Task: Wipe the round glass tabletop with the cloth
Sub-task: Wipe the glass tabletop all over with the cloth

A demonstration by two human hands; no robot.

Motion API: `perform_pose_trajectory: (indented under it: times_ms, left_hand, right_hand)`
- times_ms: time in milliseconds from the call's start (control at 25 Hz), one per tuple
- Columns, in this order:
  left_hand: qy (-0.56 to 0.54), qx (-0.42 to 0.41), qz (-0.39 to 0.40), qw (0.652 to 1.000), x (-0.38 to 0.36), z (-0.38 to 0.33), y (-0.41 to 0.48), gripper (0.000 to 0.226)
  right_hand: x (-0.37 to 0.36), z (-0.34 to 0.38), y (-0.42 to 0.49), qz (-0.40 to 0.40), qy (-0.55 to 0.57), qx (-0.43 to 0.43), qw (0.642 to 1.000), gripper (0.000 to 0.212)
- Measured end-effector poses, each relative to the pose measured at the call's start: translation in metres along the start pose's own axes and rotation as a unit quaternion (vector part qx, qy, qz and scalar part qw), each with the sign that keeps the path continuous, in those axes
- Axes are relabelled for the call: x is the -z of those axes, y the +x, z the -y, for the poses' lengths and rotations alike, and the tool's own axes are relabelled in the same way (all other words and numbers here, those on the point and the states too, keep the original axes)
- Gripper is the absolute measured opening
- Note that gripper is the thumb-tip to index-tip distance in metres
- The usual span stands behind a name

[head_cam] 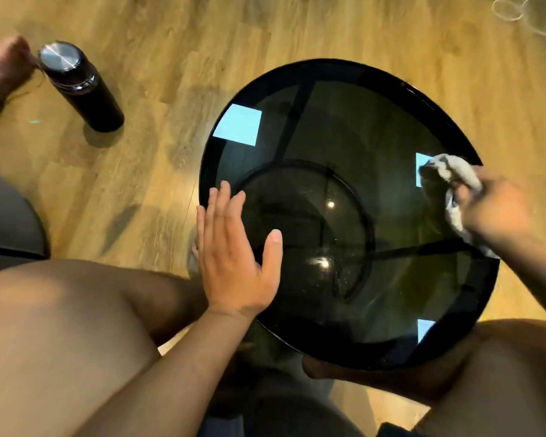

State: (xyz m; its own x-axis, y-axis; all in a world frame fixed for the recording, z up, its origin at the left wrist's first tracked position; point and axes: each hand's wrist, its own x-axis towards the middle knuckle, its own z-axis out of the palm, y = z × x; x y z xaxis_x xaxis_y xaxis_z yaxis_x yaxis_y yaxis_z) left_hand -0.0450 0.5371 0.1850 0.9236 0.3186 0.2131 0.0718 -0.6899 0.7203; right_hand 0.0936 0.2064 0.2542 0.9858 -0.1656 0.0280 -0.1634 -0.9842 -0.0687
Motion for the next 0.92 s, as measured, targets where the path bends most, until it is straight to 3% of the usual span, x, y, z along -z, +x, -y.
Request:
perform_pose_trajectory:
  times_ms: [80,120,240,320,400,440,560,680,840,920]
  left_hand:
    - [-0.015,0.0,0.006,1.0,0.001,-0.001,-0.001,0.063]
    - [-0.018,0.001,0.007,1.0,0.001,-0.001,0.0,0.063]
    - [-0.015,0.01,0.004,1.0,0.003,-0.001,0.001,0.064]
    - [-0.027,0.003,0.002,1.0,0.005,-0.005,0.0,0.064]
    - [-0.03,-0.02,0.017,0.999,0.006,-0.008,-0.003,0.061]
    - [-0.028,-0.024,0.022,0.999,0.006,-0.009,-0.004,0.061]
    - [-0.019,-0.005,0.021,1.0,0.005,-0.009,-0.004,0.061]
    - [0.005,-0.021,0.014,1.0,0.003,-0.007,-0.005,0.06]
    - [0.008,-0.025,0.002,1.0,0.001,-0.007,-0.004,0.059]
    - [0.011,-0.026,0.003,1.0,0.002,-0.005,-0.003,0.06]
  right_hand:
    - [-0.002,0.021,0.04,-0.014,0.038,-0.113,0.993,0.037]
    - [-0.01,0.056,0.048,-0.011,0.053,-0.105,0.993,0.036]
    - [-0.04,0.199,0.017,-0.009,0.066,0.074,0.995,0.035]
    - [-0.041,0.257,-0.049,0.048,0.117,0.231,0.965,0.037]
    - [-0.033,0.229,-0.093,0.148,0.187,0.319,0.917,0.028]
    - [-0.032,0.191,-0.097,0.15,0.188,0.328,0.913,0.026]
    - [-0.021,0.071,-0.055,0.026,0.064,0.233,0.97,0.035]
    - [-0.016,0.017,0.029,-0.022,-0.012,0.105,0.994,0.034]
    - [-0.03,0.069,0.135,-0.048,0.008,-0.023,0.999,0.038]
    - [-0.043,0.136,0.15,-0.036,0.01,0.027,0.999,0.041]
